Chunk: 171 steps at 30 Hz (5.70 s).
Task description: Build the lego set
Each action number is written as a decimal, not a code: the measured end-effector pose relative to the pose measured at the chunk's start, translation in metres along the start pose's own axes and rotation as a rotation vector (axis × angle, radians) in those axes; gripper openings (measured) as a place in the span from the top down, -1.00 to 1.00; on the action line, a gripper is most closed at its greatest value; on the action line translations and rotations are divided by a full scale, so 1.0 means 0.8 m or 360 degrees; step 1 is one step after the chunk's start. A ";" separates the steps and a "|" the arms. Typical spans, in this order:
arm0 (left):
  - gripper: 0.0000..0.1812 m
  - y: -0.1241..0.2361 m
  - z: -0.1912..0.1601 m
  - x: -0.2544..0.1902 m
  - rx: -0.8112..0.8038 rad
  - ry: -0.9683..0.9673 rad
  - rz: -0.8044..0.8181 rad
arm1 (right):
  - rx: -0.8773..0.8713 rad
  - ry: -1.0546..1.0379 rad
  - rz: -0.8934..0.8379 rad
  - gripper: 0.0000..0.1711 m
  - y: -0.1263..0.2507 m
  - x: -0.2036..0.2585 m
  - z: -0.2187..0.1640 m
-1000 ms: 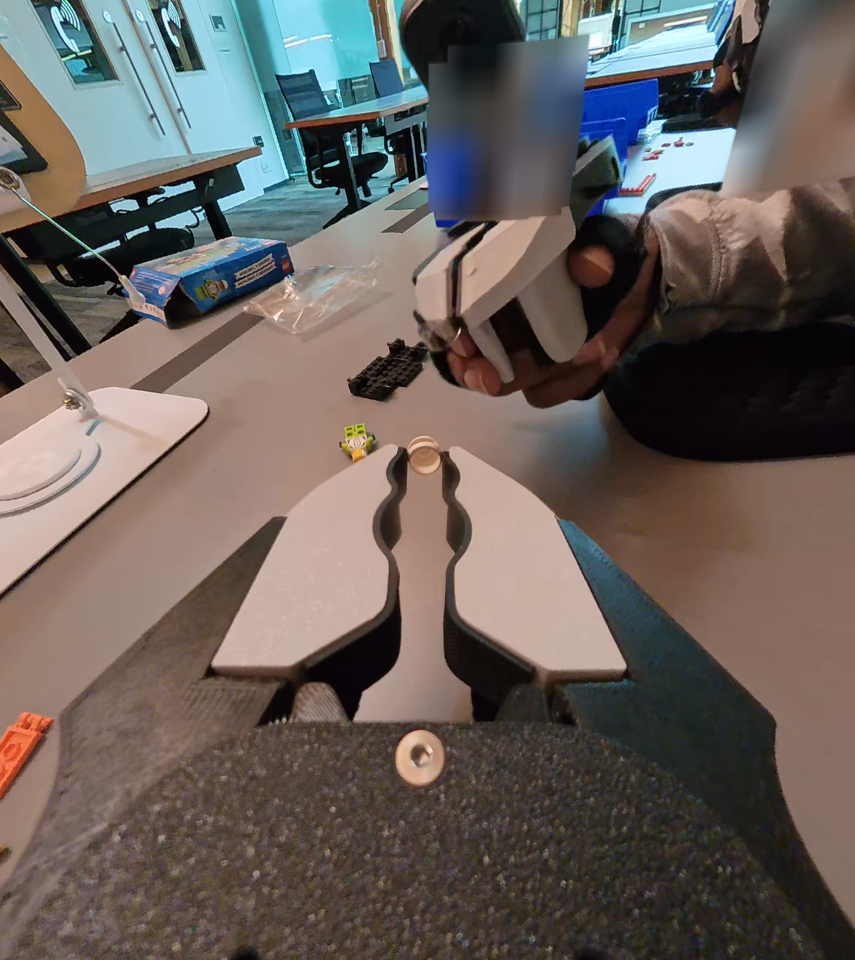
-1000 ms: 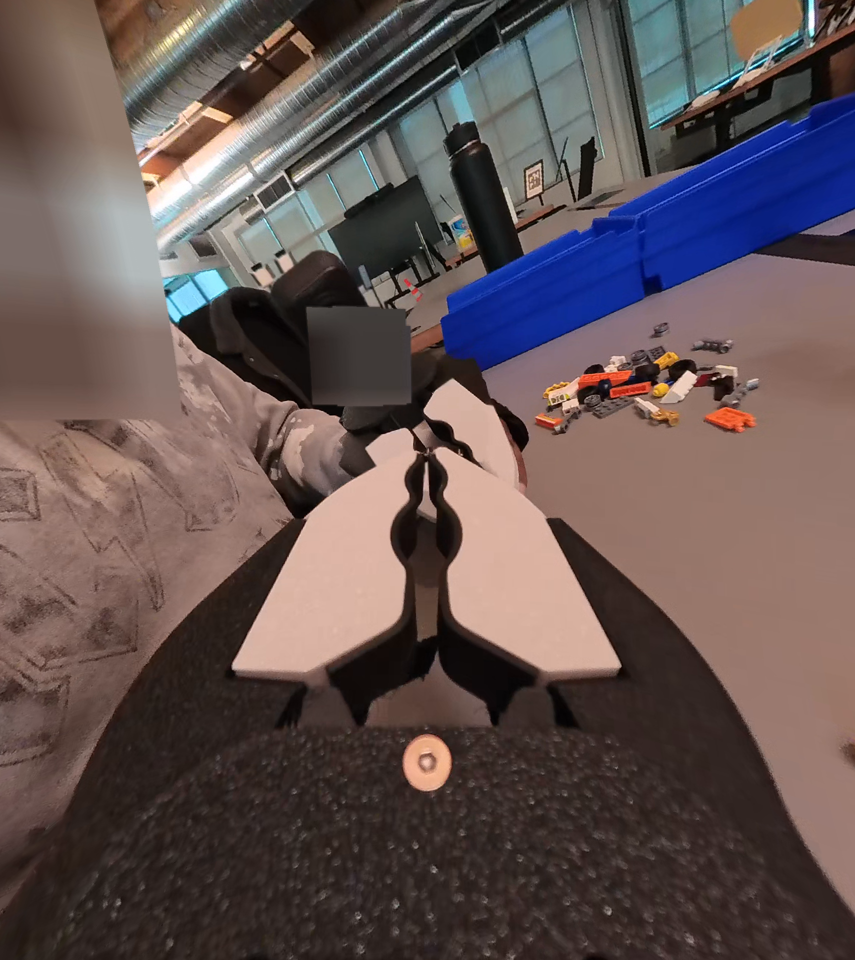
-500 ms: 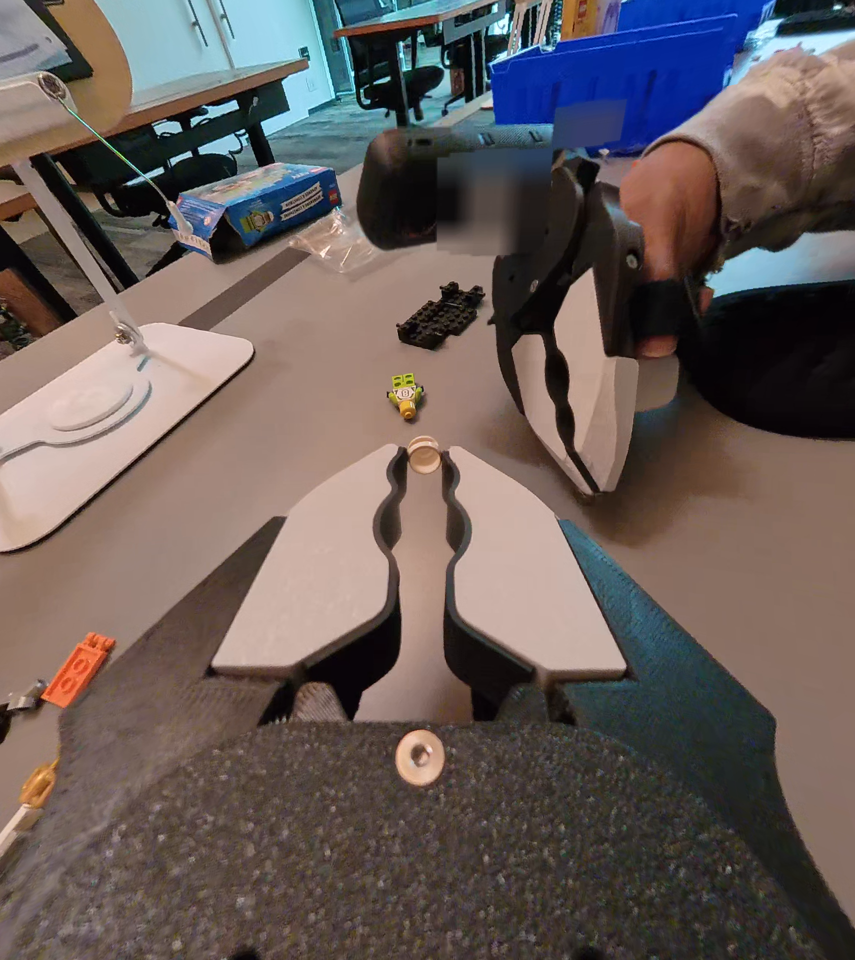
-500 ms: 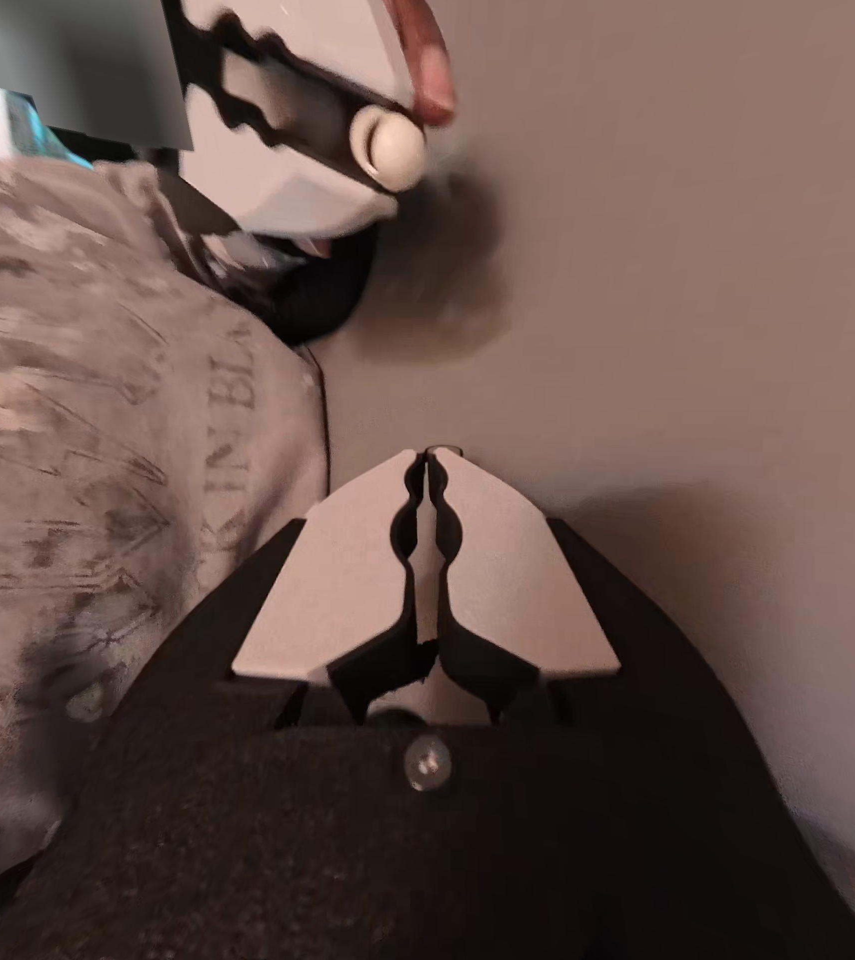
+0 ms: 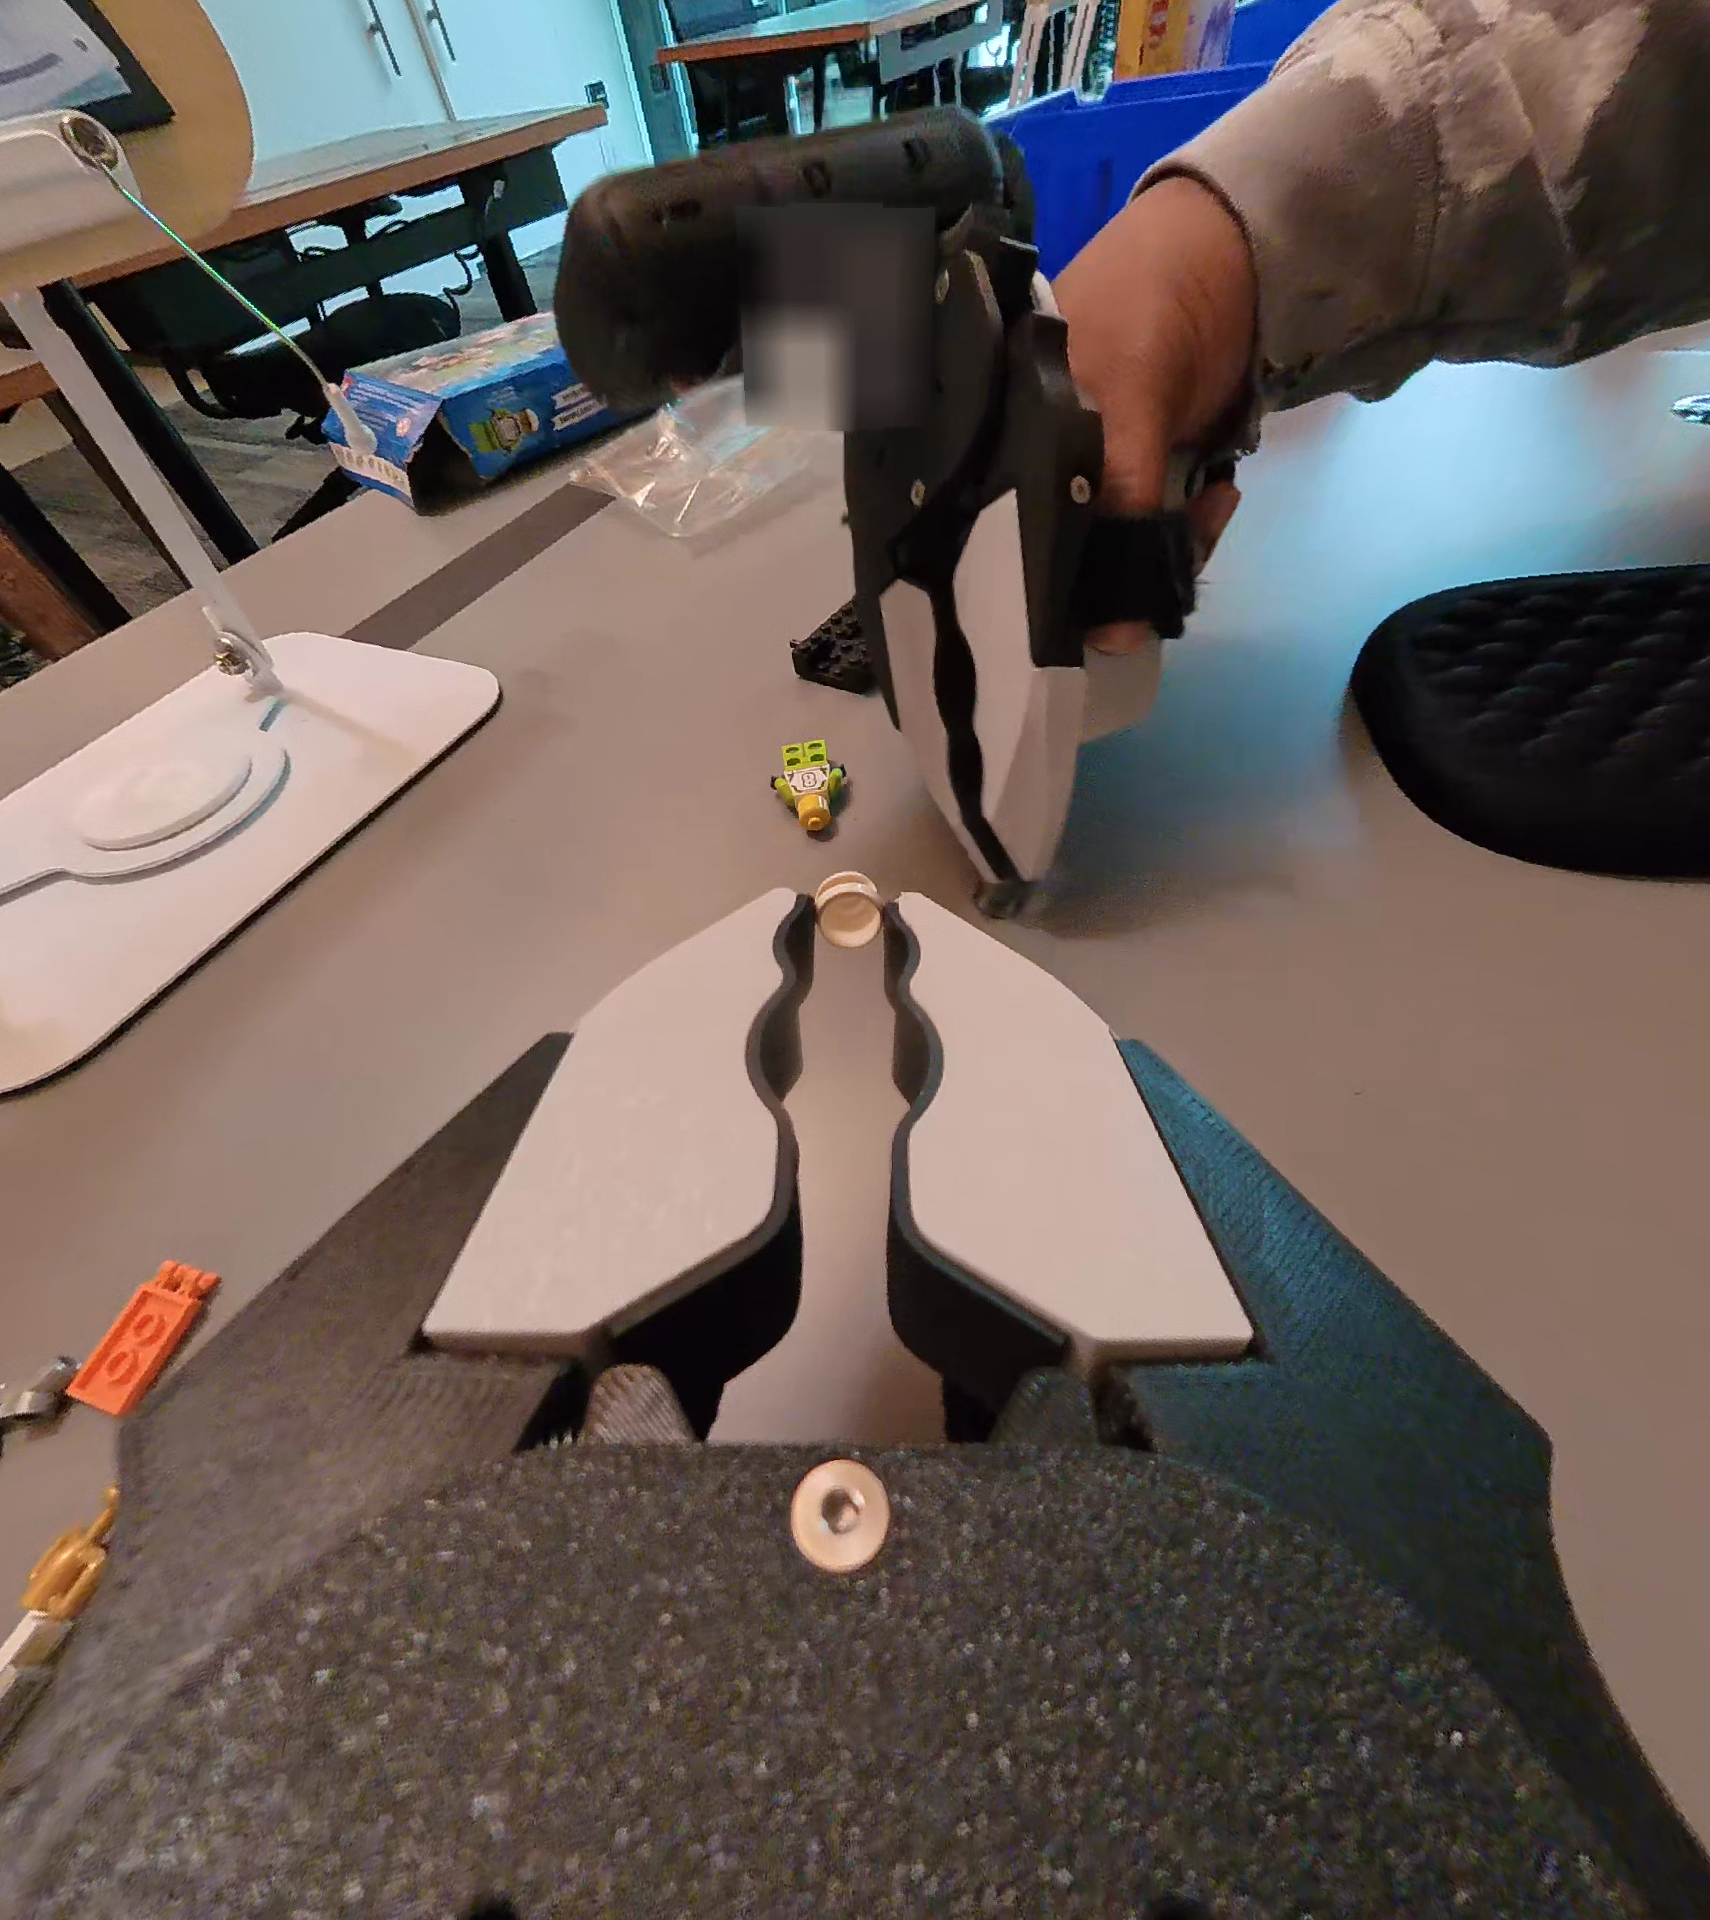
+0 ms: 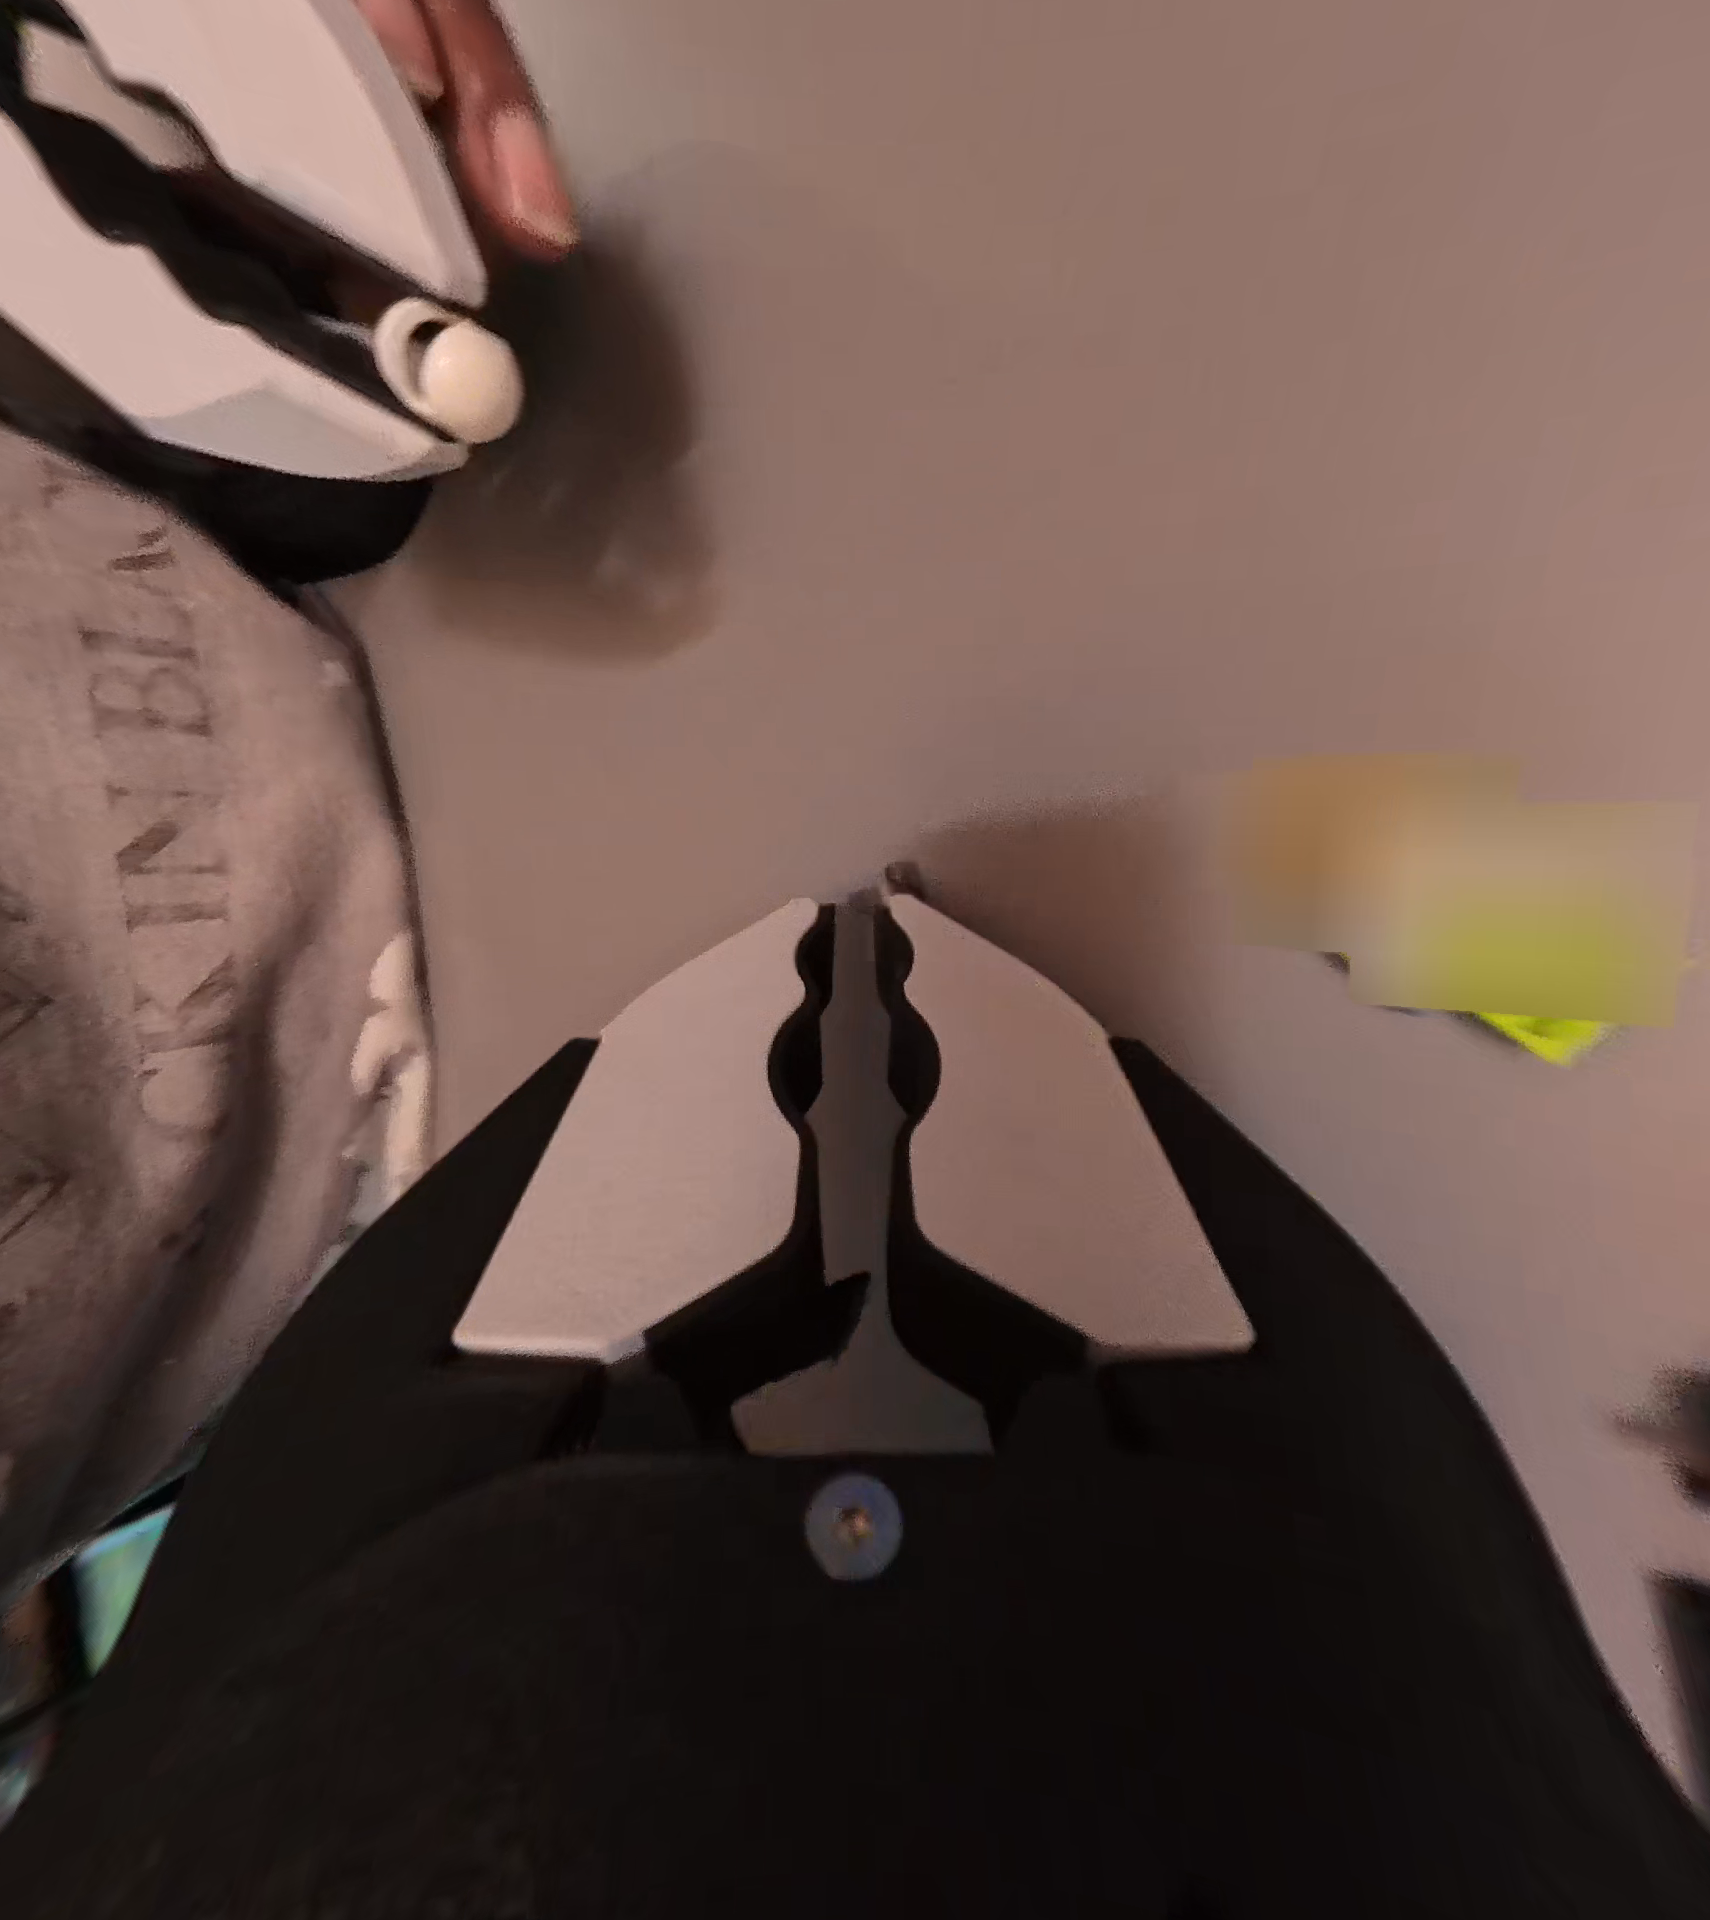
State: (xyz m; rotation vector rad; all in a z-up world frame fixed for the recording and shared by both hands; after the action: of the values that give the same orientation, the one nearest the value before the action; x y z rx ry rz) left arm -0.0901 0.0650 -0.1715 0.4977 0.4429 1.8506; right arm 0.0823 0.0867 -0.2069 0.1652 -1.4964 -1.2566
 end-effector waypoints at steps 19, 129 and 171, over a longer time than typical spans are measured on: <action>0.86 -0.002 0.000 -0.005 0.0016 -0.0040 -0.0007 | -0.0111 0.0824 -0.1177 0.86 -0.018 0.044 -0.012; 0.86 -0.013 -0.011 -0.003 0.0124 -0.0046 -0.0052 | 0.0277 0.0869 -0.1536 0.97 0.109 -0.099 -0.056; 0.87 0.025 0.022 -0.006 -0.0328 -0.0090 0.0145 | -0.1395 0.0045 0.0713 1.00 0.019 0.084 0.055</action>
State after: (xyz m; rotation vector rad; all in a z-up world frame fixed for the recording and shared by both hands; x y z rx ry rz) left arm -0.0946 0.0551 -0.1469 0.4344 0.1911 1.9394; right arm 0.0308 0.0739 -0.1445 -0.6876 -0.7794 -1.4016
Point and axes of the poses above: each gripper's, where its closed fingertips meet, y back along the fingers, z out of its top, x = y × z across the jaws, the point moved 7 cm from there along y, back along the fingers, and after that the axes turned 14 degrees about x, right-handed, at the moved point
